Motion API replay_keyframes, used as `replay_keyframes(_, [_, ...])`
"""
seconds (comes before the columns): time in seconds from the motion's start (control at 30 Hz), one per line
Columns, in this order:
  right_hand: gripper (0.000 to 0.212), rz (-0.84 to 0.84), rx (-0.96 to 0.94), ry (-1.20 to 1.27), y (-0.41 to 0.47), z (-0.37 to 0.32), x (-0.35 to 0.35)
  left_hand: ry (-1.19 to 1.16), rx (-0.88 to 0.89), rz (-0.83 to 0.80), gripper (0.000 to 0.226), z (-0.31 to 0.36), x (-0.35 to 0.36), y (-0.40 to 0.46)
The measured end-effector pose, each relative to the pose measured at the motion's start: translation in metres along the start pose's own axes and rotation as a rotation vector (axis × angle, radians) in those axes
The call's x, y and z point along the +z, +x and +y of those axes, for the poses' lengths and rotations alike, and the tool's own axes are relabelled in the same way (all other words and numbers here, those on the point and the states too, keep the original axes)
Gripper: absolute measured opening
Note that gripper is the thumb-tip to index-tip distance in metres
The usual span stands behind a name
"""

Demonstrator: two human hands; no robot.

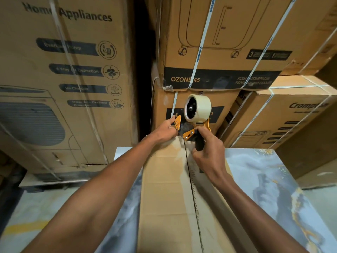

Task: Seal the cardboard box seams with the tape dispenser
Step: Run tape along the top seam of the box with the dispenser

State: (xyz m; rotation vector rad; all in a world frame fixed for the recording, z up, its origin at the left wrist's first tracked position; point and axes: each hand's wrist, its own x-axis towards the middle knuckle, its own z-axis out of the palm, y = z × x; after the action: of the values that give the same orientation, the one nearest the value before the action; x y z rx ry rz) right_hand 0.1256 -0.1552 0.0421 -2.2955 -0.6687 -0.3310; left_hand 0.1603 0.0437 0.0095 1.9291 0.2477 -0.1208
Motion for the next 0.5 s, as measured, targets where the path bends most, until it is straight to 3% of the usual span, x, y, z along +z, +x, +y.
replay_keyframes(0.23, [0.040, 0.009, 0.013, -0.042, -0.013, -0.004, 0.010, 0.105, -0.020, -0.075, 0.079, -0.011, -0.004, 0.004])
replay_keyframes(0.4, [0.070, -0.073, 0.115, -0.051, -0.029, -0.007, 0.026, 0.161, -0.074, -0.109, 0.086, -0.015, -0.011, 0.012])
replay_keyframes(0.5, [0.074, -0.089, 0.118, -0.081, -0.036, -0.015, 0.028, 0.127, -0.088, -0.106, 0.081, -0.014, -0.011, 0.012])
